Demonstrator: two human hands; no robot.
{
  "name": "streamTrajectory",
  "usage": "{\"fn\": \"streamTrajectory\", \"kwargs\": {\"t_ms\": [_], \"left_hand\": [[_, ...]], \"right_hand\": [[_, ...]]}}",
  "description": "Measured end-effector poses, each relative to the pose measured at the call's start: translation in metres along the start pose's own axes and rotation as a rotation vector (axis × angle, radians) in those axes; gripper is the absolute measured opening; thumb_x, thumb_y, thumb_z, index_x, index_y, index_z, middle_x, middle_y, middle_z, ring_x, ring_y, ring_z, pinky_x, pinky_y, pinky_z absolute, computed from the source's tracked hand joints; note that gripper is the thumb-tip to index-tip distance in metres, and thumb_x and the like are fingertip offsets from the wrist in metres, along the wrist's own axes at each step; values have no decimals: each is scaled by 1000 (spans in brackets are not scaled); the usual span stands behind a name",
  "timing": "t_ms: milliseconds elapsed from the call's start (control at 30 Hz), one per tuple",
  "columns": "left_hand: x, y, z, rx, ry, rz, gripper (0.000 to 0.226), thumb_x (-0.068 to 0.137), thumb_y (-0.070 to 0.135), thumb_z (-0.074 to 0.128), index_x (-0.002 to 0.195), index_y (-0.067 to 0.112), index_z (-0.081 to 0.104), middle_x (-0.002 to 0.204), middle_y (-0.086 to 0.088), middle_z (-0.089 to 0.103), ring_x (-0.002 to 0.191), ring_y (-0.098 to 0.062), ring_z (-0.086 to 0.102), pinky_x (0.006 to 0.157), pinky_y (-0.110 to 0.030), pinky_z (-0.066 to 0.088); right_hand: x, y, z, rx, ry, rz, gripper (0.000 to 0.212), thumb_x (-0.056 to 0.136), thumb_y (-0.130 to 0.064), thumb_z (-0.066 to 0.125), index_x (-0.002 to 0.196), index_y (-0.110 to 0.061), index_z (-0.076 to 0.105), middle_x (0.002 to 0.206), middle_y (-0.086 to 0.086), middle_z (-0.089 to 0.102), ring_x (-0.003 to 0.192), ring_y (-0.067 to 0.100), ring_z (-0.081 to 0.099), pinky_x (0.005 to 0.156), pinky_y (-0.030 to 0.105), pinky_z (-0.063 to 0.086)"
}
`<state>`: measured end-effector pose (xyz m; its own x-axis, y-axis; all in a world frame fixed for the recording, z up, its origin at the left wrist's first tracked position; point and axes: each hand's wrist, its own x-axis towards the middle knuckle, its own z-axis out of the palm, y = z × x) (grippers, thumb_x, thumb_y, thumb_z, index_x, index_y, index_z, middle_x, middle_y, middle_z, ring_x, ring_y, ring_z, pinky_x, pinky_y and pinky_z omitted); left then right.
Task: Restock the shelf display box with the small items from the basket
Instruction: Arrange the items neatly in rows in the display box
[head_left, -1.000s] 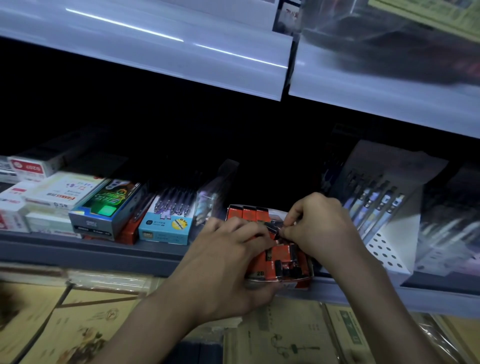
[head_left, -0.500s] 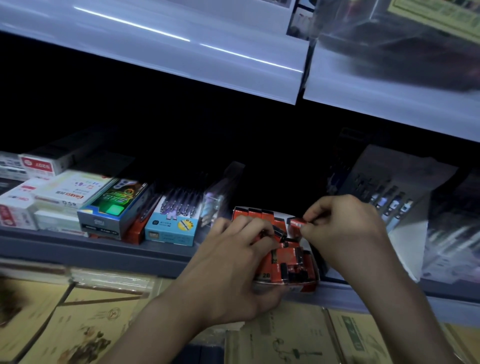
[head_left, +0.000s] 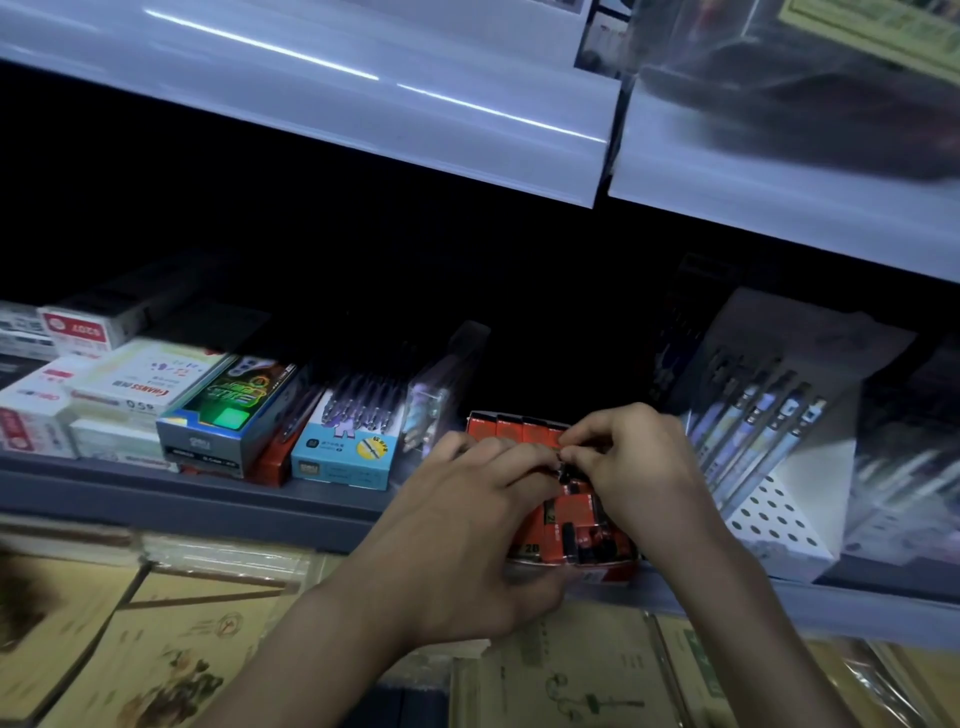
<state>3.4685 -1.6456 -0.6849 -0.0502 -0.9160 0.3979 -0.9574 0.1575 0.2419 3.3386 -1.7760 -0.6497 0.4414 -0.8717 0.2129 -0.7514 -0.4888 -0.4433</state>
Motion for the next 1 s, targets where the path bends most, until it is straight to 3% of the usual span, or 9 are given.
{"fn": "streamTrajectory", "kwargs": {"t_ms": [100, 267, 567, 767, 867, 1000], "left_hand": [[0, 0, 0, 0, 2, 1, 66, 87, 79, 44, 133, 35, 59, 142, 23, 47, 124, -3, 47, 108, -32, 30], [0, -1, 0, -2, 5, 2, 66, 86, 80, 45, 132, 35, 60, 140, 22, 48, 123, -3, 48, 108, -32, 31], [-1, -3, 1, -4, -4, -8, 69, 87, 81, 42, 136, 36, 59, 139, 23, 47, 121, -3, 48, 106, -34, 34], [-2, -3, 1, -1, -2, -7, 68, 87, 80, 44, 136, 35, 60, 138, 23, 49, 118, -4, 50, 105, -34, 35], [-2, -4, 1, 1, -6, -5, 68, 87, 81, 43, 137, 37, 57, 139, 23, 47, 119, -3, 49, 107, -34, 34], [-2, -4, 2, 7, -3, -2, 70, 87, 83, 40, 138, 37, 56, 140, 24, 46, 120, -3, 48, 107, -34, 34]], "right_hand": [[0, 4, -3, -62, -7, -6, 21, 96, -15, 66, 99, -31, 81, 92, -7, 74, 84, 13, 67, 69, 29, 54], [-1, 3, -19, -216, 147, -3, 33, 93, -5, 58, 111, -25, 78, 108, 4, 76, 99, 29, 69, 79, 38, 58], [5, 2, -8, -386, -21, -14, 31, 85, 2, 69, 95, -26, 77, 96, 5, 72, 88, 28, 69, 72, 43, 60], [11, 1, -8, -372, -96, -32, 4, 90, -20, 76, 93, -22, 75, 91, 3, 70, 86, 27, 67, 74, 39, 58], [10, 2, -8, -359, -108, -40, 20, 90, -13, 71, 100, -29, 79, 101, -2, 74, 94, 24, 69, 75, 36, 56], [10, 3, -5, -363, -74, -35, 23, 88, -6, 70, 92, -28, 79, 93, -2, 73, 87, 24, 68, 70, 37, 57]]}}
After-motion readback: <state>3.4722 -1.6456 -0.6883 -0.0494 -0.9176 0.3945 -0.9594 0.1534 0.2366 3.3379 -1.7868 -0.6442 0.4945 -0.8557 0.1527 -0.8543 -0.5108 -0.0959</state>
